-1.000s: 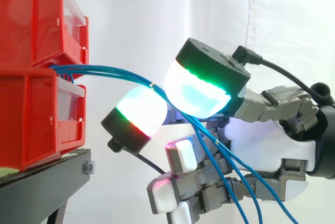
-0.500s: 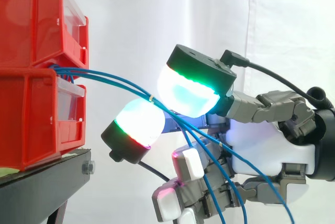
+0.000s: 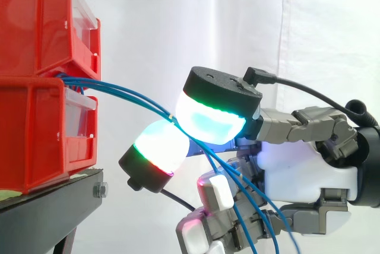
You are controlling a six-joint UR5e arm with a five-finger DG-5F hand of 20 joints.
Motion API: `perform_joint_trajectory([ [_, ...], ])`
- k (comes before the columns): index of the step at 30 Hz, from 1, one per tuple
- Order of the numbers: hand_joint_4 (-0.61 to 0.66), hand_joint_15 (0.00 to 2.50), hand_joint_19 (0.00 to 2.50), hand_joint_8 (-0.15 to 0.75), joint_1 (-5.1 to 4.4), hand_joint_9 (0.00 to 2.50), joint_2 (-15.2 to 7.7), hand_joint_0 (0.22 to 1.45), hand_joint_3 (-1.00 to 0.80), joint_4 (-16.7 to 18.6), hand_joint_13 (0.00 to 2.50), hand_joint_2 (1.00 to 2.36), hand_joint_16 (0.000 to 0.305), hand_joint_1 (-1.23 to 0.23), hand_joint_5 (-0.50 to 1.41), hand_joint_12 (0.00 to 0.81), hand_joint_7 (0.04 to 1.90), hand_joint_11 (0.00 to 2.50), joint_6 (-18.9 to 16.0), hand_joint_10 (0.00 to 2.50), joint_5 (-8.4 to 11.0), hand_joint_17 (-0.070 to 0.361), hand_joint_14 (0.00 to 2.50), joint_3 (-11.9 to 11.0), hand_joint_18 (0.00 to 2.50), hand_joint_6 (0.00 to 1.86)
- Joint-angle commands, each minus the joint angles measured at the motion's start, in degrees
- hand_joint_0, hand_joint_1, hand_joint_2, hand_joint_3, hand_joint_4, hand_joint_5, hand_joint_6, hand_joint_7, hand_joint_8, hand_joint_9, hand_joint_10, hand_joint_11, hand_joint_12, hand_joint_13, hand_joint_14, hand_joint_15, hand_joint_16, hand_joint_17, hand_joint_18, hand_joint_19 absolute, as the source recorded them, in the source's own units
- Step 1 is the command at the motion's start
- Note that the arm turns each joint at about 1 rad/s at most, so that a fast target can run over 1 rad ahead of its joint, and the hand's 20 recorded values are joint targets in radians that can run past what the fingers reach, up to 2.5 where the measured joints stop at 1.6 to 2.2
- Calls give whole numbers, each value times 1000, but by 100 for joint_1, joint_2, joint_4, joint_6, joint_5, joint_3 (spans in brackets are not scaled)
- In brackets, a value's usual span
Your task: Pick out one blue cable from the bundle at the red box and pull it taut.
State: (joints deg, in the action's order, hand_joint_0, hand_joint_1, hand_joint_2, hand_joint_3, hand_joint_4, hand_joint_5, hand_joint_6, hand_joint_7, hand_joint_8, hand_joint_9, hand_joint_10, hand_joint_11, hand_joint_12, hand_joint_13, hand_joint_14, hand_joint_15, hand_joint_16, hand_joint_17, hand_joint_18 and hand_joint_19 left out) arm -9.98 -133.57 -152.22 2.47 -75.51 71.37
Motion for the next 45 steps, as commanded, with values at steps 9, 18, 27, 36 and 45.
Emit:
perform_joint_trajectory([
  [9,-34,504,679,318,5,1246,42,756,-442,-71,1015,1004,51,-878,-120,399,1145,603,-1,21,-17,114,21,0,878,904],
  [18,-95,494,662,360,31,1300,59,761,-500,-194,1061,1000,50,-881,-112,388,1200,553,8,24,-25,112,20,0,922,914],
  [27,-7,516,686,345,40,1324,59,676,-500,-185,1074,1000,49,-886,-101,387,1097,547,8,23,-25,111,23,0,927,913],
  [36,32,524,702,331,31,1335,59,587,-500,-194,1069,1000,50,-811,-90,395,969,552,8,21,-17,112,22,-26,916,902],
  [45,38,548,730,318,40,1453,59,587,-500,-246,1107,1000,50,-713,-80,395,1042,649,-1,25,-25,112,22,-79,931,886],
])
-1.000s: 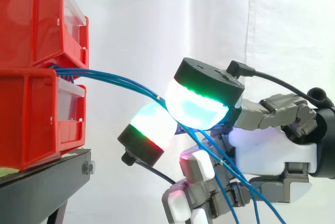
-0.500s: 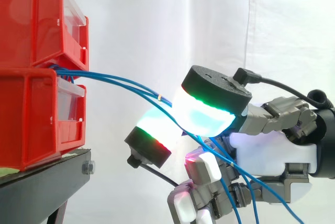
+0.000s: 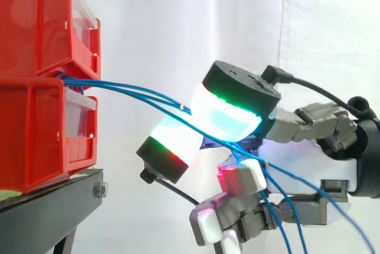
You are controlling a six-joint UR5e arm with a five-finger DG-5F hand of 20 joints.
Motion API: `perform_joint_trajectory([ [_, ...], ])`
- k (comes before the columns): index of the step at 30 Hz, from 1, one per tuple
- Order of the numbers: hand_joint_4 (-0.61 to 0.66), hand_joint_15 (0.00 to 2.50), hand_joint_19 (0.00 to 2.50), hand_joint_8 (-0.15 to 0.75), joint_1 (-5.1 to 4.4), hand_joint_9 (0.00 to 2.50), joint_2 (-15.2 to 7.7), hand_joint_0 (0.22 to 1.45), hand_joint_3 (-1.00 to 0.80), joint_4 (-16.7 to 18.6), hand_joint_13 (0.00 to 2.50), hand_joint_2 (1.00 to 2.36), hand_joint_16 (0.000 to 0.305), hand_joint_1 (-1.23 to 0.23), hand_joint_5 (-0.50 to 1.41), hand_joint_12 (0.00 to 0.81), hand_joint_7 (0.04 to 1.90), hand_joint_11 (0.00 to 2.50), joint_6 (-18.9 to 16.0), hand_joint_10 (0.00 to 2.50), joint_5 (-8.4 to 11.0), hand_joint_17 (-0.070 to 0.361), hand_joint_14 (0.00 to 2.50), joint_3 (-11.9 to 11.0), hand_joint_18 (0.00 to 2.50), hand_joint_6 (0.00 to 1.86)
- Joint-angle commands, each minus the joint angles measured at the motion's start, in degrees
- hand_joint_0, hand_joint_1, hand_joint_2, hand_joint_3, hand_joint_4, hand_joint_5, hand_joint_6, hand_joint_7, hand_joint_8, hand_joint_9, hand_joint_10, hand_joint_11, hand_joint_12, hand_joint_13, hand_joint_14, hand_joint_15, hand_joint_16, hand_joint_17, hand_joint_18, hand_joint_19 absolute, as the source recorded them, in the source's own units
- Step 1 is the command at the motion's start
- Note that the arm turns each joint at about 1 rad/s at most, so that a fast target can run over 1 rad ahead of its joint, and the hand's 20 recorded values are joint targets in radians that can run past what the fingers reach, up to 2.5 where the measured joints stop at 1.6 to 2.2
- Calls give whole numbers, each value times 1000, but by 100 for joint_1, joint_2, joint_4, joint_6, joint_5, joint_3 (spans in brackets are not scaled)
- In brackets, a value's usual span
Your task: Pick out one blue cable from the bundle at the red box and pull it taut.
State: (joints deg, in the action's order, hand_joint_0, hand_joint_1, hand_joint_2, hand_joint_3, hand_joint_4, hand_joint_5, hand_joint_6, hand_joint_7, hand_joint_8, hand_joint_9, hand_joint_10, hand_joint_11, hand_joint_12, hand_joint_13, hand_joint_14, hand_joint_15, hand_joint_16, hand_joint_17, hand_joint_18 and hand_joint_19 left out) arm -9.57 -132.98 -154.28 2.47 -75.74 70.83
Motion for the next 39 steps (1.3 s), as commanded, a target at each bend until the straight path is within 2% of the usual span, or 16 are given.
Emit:
perform_joint_trajectory([
  [1,37,545,723,319,-1,1454,0,587,-500,-67,1108,1000,50,-707,-80,394,1056,651,-1,26,-2,113,21,-43,933,885],
  [3,21,538,724,320,-1,1425,0,641,-500,-84,1099,1000,50,-728,-86,396,1065,652,7,24,-2,112,22,-43,929,887],
  [8,51,542,699,329,-10,1362,0,689,-427,-102,1073,1006,51,-845,-102,404,1039,649,16,25,33,114,21,-78,918,897],
  [10,19,533,691,330,-10,1346,0,718,-436,-102,1062,1005,50,-875,-104,400,1042,654,16,23,33,114,21,-87,917,899],
  [14,-144,527,649,301,-1,1253,0,761,-500,-119,1027,1000,48,-899,-125,388,1039,647,7,25,-2,109,21,-114,900,930],
  [16,-160,522,648,299,-1,1233,0,764,-500,-181,1007,1000,48,-909,-129,383,1005,634,7,22,-2,108,21,-114,899,939],
  [19,-118,522,641,293,25,1210,0,758,-500,-251,996,1000,48,-939,-138,381,977,639,7,23,-11,109,22,-114,901,948],
  [24,38,485,583,250,25,933,0,791,-500,-278,818,1000,52,-969,-203,381,799,631,7,22,-46,116,21,-114,794,962],
  [27,59,466,575,239,25,874,0,797,-500,-278,789,1000,52,-959,-219,385,782,621,16,19,-46,117,18,-140,774,959],
  [28,62,465,575,239,34,874,0,792,-500,-278,787,1000,52,-957,-219,384,780,623,7,19,-55,117,18,-166,775,959],
  [33,109,487,638,269,34,933,97,597,-500,-392,800,1000,53,-940,-213,393,775,660,25,22,-151,120,20,-175,758,946],
  [39,116,485,648,286,34,1027,97,549,-500,-462,840,1000,55,-852,-189,403,773,656,51,22,-134,124,20,-175,795,928],
])
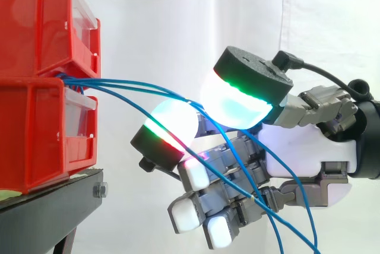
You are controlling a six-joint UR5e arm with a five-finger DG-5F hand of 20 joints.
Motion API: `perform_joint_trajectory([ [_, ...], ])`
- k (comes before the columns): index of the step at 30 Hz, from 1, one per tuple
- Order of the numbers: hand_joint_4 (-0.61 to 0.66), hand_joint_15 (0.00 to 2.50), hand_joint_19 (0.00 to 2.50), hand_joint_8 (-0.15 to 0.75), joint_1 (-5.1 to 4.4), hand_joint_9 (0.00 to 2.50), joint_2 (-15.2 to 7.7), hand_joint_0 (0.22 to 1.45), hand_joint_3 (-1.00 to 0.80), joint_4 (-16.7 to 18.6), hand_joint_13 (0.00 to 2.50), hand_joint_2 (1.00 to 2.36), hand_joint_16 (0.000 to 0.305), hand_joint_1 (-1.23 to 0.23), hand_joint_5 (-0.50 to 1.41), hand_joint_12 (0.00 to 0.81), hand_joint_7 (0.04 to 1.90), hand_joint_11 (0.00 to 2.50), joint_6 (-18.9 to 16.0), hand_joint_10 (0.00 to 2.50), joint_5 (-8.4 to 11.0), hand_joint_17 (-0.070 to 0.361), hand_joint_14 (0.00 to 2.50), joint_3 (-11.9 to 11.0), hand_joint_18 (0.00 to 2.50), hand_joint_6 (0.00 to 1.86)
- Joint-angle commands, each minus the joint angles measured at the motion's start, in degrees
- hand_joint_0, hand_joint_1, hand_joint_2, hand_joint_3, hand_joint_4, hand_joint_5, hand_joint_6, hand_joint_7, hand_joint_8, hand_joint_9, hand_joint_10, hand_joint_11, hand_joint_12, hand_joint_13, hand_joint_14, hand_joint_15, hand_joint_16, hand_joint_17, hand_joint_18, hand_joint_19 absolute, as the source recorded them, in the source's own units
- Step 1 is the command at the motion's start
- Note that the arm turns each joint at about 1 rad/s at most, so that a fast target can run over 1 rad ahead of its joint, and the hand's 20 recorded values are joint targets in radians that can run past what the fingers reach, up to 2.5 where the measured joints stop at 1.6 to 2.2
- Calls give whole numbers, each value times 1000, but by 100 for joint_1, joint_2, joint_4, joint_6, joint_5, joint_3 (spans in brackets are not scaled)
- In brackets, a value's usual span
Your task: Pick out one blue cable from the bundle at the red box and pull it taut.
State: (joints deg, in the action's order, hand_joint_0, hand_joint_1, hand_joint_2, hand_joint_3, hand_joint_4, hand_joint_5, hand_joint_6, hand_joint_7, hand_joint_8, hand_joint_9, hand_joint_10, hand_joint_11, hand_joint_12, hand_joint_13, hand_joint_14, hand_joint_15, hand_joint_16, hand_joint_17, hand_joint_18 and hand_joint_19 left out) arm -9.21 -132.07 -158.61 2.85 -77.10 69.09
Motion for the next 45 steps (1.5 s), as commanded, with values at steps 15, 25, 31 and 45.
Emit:
perform_joint_trajectory([
  [15,99,494,695,300,-2,1160,6,529,-500,-29,904,1000,55,-534,-148,403,793,636,5,23,11,124,20,-27,833,883],
  [25,96,510,709,294,-2,1162,6,598,-500,-38,921,1000,53,-535,-154,398,845,644,13,24,11,119,21,-63,829,875],
  [31,76,510,710,297,-20,1152,6,645,-491,-38,921,1000,53,-613,-158,402,855,647,13,21,11,119,19,-63,827,892],
  [45,49,511,697,298,-20,1134,6,720,-428,-29,929,1006,54,-813,-157,401,874,659,13,21,11,121,20,-63,848,917],
])
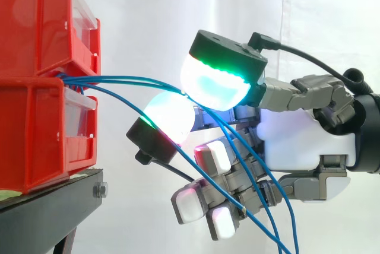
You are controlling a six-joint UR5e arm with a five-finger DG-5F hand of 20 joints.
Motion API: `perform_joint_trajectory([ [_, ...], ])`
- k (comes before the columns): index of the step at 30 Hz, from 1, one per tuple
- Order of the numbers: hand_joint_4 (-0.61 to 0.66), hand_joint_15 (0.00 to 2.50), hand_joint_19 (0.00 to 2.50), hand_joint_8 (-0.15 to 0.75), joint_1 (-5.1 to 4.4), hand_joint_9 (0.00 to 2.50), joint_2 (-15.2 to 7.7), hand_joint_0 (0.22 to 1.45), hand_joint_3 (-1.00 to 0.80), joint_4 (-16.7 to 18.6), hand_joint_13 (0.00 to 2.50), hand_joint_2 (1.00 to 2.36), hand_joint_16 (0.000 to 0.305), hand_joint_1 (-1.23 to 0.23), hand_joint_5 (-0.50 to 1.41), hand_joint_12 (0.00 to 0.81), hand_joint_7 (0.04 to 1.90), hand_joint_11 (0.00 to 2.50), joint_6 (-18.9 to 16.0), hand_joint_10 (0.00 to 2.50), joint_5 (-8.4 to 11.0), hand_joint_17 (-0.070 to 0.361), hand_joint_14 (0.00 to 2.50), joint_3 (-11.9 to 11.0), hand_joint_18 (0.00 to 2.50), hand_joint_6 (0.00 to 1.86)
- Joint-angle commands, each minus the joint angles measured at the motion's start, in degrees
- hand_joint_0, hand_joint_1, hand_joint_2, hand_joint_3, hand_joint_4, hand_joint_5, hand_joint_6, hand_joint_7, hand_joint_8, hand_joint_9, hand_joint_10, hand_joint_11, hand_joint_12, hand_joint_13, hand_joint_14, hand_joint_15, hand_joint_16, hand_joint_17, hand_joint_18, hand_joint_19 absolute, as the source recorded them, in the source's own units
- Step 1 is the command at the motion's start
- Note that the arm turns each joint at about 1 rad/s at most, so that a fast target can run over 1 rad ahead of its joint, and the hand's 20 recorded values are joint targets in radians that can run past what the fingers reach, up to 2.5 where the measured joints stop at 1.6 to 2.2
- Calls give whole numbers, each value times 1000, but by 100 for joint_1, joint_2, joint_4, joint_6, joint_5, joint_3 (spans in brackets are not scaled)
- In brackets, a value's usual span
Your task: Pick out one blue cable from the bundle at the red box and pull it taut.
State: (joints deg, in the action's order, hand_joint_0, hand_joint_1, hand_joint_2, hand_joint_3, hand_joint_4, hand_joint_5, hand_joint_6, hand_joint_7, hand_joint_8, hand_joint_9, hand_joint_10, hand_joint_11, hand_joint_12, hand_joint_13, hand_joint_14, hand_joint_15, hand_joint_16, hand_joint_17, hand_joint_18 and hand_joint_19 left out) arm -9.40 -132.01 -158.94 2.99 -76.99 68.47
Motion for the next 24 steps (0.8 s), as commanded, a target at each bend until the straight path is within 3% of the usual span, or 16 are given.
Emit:
perform_joint_trajectory([
  [1,51,508,698,298,-9,1134,0,724,-448,-6,932,1005,54,-810,-157,404,872,661,0,24,0,121,20,0,849,918],
  [4,72,508,696,295,0,1132,0,717,-500,-6,934,1000,54,-808,-160,403,860,668,0,21,0,121,20,0,851,917],
  [9,98,515,722,298,0,1160,0,596,-500,3,945,1000,54,-652,-158,404,833,666,9,24,0,122,20,0,854,916],
  [14,97,516,719,301,0,1172,0,538,-500,12,957,1000,57,-605,-155,415,805,656,9,23,0,128,21,0,878,912],
  [21,97,517,726,306,-18,1176,0,532,-500,3,962,1000,57,-568,-153,416,807,647,9,21,0,129,21,0,885,904],
  [24,86,522,738,296,-18,1172,0,586,-500,3,953,1000,55,-557,-150,405,840,653,9,24,0,123,21,0,864,897],
])
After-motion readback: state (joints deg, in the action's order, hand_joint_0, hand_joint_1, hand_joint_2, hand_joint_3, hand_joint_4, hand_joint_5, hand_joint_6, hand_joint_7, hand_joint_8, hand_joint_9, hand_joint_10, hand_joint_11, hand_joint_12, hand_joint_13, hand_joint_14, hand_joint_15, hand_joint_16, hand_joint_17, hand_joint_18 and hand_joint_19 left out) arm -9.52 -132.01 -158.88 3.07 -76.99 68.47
